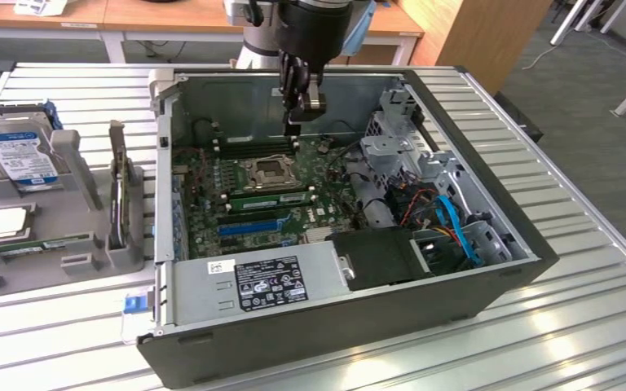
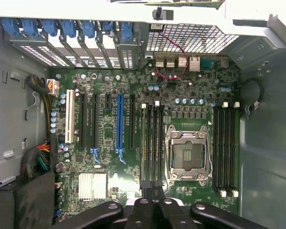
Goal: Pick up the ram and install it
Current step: 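Press down the ram until it locks into place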
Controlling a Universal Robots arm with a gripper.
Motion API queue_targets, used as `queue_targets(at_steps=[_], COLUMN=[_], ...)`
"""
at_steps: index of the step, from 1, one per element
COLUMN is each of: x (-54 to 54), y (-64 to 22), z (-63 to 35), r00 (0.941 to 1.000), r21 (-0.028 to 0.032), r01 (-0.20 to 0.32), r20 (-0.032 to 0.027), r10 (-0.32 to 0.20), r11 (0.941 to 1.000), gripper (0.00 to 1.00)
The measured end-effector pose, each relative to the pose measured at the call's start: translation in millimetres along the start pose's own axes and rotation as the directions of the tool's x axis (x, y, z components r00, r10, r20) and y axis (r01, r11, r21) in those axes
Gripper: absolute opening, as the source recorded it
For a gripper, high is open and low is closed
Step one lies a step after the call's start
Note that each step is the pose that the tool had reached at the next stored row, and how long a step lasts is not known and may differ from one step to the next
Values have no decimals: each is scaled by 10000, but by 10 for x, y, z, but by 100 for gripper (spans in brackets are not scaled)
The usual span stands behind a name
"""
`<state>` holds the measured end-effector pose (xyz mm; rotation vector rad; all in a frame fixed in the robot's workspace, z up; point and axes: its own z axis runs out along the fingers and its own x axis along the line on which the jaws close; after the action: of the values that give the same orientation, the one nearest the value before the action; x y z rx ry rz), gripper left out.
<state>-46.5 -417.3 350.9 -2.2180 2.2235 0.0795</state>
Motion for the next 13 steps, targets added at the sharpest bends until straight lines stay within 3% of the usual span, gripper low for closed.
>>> queue_targets(at_steps=[8, 13], x=[0, 0], y=[-1, 0], z=[0, 0], r00=[9999, 9983], r21=[5, 19], r01=[-161, -575], r20=[6, 21], r10=[161, 574], r11=[9999, 9983], gripper=[10, 10])
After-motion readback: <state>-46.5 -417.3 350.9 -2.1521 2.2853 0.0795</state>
